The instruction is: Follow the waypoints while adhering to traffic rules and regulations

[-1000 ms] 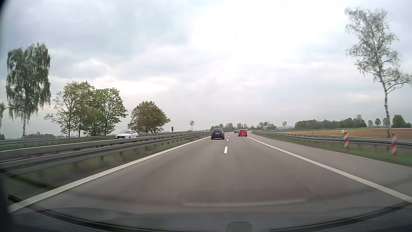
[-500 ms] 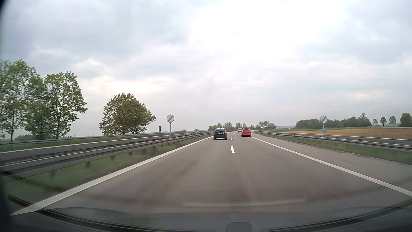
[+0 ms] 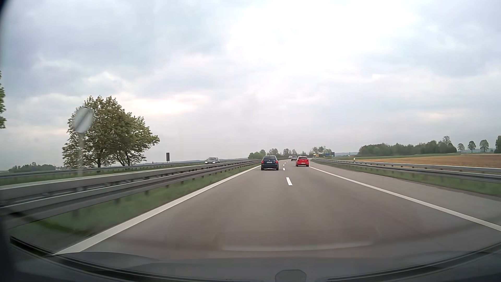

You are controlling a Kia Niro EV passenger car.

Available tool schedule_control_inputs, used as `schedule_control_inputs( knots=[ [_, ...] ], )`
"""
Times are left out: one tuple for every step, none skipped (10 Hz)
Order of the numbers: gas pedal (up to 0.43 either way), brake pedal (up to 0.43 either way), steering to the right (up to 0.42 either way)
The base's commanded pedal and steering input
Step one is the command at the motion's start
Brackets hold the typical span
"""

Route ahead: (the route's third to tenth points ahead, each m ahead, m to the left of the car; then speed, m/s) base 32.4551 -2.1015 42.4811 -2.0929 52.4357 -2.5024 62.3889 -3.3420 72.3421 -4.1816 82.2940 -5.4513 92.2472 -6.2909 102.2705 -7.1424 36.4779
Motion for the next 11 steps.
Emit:
schedule_control_inputs(
  knots=[
    [0.488,0.0,0.005],
    [0.449,0.0,0.006],
    [0.398,0.0,0.006],
    [0.339,0.0,0.007],
    [0.287,0.0,0.007],
    [0.268,0.0,0.007],
    [0.248,0.0,0.007],
    [0.24,0.0,0.007],
    [0.228,0.0,0.008],
    [0.209,0.0,0.009],
    [0.197,0.0,0.009]
  ],
)
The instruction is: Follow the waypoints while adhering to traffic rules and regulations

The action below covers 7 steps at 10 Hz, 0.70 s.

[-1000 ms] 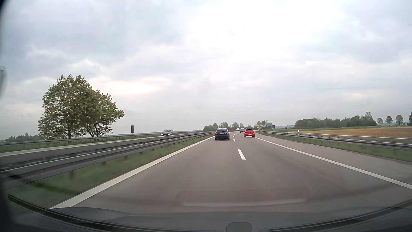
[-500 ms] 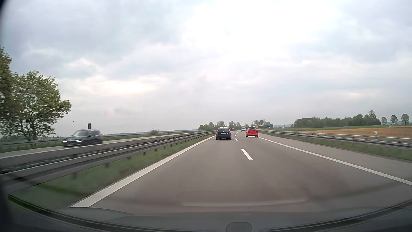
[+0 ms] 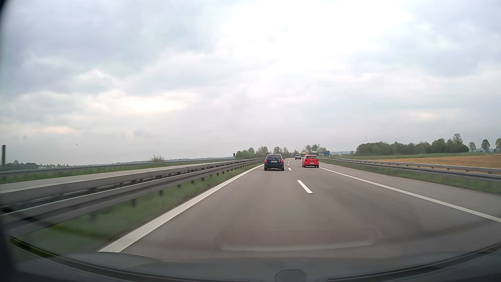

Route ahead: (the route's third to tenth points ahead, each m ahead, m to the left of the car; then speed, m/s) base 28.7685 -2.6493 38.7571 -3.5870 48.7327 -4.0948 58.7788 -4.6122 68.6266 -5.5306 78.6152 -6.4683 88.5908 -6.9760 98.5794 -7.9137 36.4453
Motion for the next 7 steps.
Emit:
schedule_control_inputs(
  knots=[
    [0.189,0.0,0.009],
    [0.189,0.0,0.01],
    [0.177,0.0,0.01],
    [0.177,0.0,0.01],
    [0.177,0.0,0.01],
    [0.177,0.0,0.01],
    [0.177,0.0,0.01]
  ],
)
